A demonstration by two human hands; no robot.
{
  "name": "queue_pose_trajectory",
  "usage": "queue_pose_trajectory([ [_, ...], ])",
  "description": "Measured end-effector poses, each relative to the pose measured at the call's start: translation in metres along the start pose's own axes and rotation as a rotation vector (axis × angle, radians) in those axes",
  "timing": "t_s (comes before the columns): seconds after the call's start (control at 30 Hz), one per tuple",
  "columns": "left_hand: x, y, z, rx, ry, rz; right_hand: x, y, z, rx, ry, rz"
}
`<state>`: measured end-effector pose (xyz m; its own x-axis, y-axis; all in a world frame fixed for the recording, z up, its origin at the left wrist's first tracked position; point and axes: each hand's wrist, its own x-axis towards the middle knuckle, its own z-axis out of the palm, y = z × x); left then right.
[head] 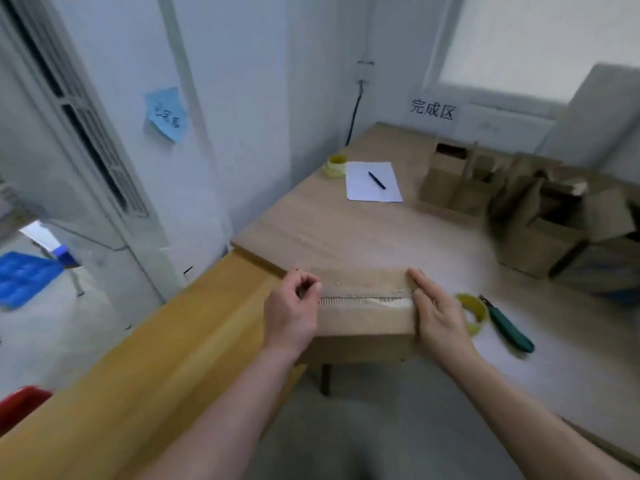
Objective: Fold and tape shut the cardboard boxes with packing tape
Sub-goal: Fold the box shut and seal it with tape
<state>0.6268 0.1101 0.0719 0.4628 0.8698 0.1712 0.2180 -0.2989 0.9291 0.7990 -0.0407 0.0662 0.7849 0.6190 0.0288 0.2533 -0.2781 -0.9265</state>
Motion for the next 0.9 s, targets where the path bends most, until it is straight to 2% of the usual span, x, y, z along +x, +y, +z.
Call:
queue_pose_trajectory([
  [0.13,0.028,0.023,0.075,0.030,-0.066,0.043,0.035,0.026,-0.057,0.045,0.083,0.064],
  [0.3,0.060,0.023,0.127,0.144,-0.086,0.023,0.071,0.048,-0.084,0.054,0.101,0.131],
  [0.5,0.104,-0.001,0.163,0.258,-0.149,0.002,0.114,0.072,-0.083,-0.005,0.061,0.175],
  [0.67,0.155,-0.009,0.188,0.261,-0.175,-0.015,0.166,0.078,-0.075,0.051,0.120,0.201],
  [0.9,0.235,-0.009,0.228,0.253,-0.215,0.012,0.236,0.094,-0.067,-0.035,0.208,0.181],
])
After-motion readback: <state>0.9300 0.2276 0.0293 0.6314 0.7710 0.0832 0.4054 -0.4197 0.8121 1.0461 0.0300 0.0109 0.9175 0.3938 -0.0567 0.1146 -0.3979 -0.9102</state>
